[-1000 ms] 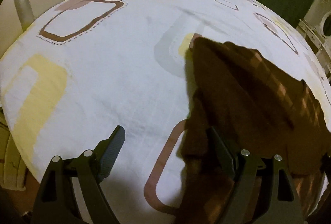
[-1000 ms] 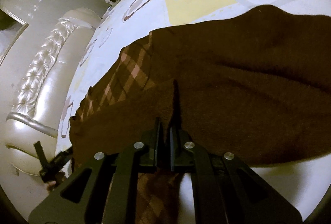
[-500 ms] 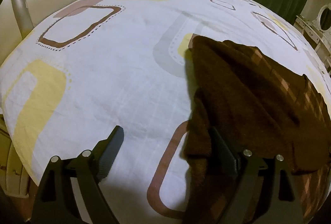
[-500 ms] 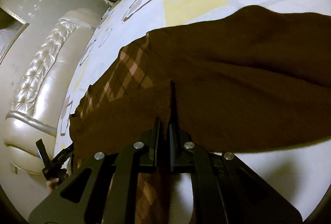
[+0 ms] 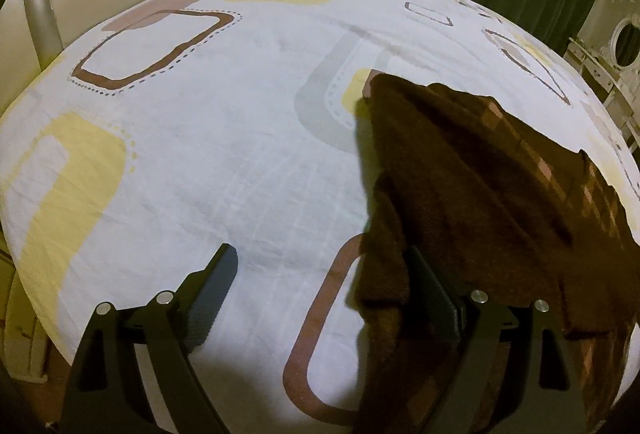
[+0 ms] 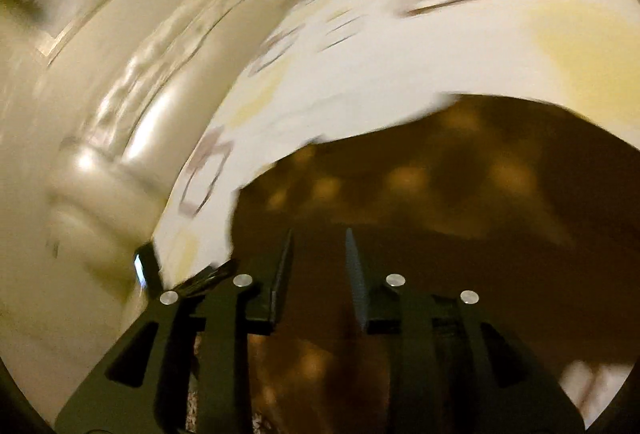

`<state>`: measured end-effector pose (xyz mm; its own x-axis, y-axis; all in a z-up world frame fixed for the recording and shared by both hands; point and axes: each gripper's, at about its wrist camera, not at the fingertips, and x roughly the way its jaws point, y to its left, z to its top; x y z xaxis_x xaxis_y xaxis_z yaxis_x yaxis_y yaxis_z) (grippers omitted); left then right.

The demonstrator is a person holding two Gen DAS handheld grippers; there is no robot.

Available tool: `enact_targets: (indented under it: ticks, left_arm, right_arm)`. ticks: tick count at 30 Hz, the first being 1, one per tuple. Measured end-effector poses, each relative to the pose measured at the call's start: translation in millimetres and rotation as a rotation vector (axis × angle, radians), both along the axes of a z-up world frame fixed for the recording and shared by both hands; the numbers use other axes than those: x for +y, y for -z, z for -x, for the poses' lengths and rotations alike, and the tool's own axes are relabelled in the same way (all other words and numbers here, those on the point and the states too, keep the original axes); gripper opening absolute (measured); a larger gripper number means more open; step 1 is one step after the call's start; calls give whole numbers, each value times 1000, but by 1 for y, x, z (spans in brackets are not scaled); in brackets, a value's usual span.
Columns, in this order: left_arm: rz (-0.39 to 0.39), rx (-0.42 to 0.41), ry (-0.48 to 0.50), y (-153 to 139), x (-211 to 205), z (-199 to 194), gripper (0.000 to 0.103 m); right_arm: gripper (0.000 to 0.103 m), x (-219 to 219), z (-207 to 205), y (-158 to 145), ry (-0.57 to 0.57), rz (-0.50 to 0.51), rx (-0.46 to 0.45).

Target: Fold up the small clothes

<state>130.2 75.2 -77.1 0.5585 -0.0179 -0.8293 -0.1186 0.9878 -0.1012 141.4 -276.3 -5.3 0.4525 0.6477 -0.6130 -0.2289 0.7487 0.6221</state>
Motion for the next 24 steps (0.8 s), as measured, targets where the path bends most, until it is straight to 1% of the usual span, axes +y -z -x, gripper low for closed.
enact_targets:
  ticks: [1, 2, 4, 6, 8, 10, 11, 12, 13, 14, 15, 17, 19, 20, 22, 23, 24]
  left_arm:
    - [2, -2, 1, 0, 0, 0, 85]
    - [3, -4, 1, 0, 0, 1, 85]
    - [5, -9, 0, 1, 0, 1, 85]
    - [8, -15, -3, 1, 0, 2, 86]
    - [9, -18, -9, 1, -1, 2, 85]
    - [10, -20, -14, 1, -1, 2, 86]
    - [11, -19, -17, 1, -1, 2, 86]
    - [14, -19, -21, 1, -1, 2, 86]
    - [18, -20, -25, 1, 0, 2, 86]
    - [19, -22, -30, 1, 0, 2, 86]
    - [17, -26, -37, 1, 0, 3, 86]
    - [15, -34, -50, 2, -1, 5, 86]
    - [7, -39, -61, 2, -1, 7, 86]
    - [9, -39, -63, 2, 0, 7, 86]
    - [21, -41, -65, 2, 2, 8, 87]
    - [25, -45, -65, 2, 2, 9, 87]
    - [21, -48, -62, 3, 2, 9, 87]
  right_arm:
    - [35, 30, -15, 0, -75, 30, -10]
    - [35, 58, -30, 1, -132, 59, -15]
    - [36, 101, -53, 4, -224, 76, -18]
    - [37, 140, -74, 9, -286, 108, -27]
    - [40, 174, -97, 18, -335, 128, -14]
    - [43, 196, -111, 30, -378, 135, 15]
    - [42, 206, -115, 35, -398, 142, 28]
    - [39, 220, -120, 42, -423, 172, 39]
    - [10, 229, -123, 47, -449, 196, 52]
    - [2, 237, -126, 52, -472, 225, 63]
    - [2, 244, -128, 57, -470, 270, 59]
    - [2, 248, -134, 66, -437, 312, 53]
    - [2, 240, -143, 74, -381, 289, 81]
    - [1, 231, -152, 79, -324, 248, 107]
    - [0, 217, -161, 85, -248, 195, 136]
    - [0, 211, -165, 85, -210, 188, 143]
    - [0, 207, -168, 86, -198, 177, 146]
